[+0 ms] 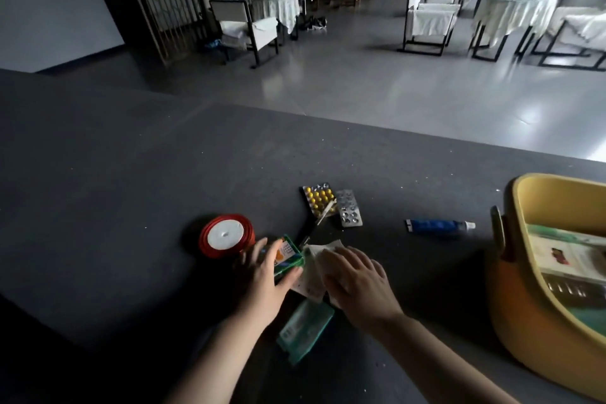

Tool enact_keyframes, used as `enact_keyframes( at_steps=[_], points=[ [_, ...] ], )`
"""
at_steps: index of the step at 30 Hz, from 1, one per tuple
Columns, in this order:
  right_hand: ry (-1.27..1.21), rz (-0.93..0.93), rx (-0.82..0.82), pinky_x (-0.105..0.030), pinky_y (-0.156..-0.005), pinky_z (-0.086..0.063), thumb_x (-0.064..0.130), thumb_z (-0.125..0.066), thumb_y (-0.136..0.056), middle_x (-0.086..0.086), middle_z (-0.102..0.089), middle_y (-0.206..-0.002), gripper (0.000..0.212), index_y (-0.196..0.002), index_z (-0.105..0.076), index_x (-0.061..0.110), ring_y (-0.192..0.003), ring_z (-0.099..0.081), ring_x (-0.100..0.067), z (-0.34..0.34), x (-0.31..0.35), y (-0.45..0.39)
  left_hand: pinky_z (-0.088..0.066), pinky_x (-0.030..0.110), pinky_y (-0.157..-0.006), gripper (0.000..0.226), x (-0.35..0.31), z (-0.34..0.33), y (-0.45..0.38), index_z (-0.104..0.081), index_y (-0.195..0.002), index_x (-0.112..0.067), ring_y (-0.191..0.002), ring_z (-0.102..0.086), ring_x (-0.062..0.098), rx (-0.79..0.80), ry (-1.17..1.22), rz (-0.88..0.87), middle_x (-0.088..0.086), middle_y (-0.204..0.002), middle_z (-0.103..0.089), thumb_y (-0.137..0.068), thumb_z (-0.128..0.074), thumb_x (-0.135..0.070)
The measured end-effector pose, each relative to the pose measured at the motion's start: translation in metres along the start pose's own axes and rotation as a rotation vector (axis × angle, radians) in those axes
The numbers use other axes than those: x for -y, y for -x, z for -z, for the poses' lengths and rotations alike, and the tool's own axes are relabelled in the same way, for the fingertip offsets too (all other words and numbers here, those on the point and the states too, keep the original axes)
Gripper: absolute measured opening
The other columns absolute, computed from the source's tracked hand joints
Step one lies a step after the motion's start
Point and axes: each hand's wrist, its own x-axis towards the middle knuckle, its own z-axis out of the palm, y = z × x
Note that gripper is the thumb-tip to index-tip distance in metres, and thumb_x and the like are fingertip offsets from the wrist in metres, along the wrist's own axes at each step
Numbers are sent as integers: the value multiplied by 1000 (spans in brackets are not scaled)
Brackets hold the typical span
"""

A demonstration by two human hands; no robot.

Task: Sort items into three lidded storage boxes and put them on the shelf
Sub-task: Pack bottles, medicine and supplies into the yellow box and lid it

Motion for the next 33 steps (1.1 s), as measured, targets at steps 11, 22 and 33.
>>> enact_keyframes(
  at_steps=[11, 22, 33],
  points=[
    [9, -71, -225, -28, -82, -42, 43, -43, -95, 9, -53, -103, 18, -103, -53, 30, -97, -50, -11, 8, -3, 7, -49, 37, -91, 57, -6, -1, -5, -56, -124, -19, -103, -53, 19, -144, 234, -105, 1, -113, -42, -75, -74, -42],
    [-109, -76, -564, -25, -69, -41, 38, -44, -97, 13, -44, -93, 13, -96, -49, 26, -86, -49, -9, 117, -7, 50, -47, 37, -83, 57, -143, 36, -14, -64, -117, -16, -101, -56, 26, -376, 247, -408, 7, -109, -57, -70, -78, -44],
    [-34, -266, -984, -22, -63, -46, 35, -51, -95, 11, -59, -95, 6, -95, -51, 28, -80, -54, -7, 261, -90, 148, -44, 31, -89, 72, -351, 1, -12, -52, -130, -23, -110, -48, 17, -161, 457, -708, 2, -118, -50, -74, -52, -69]
  ],
)
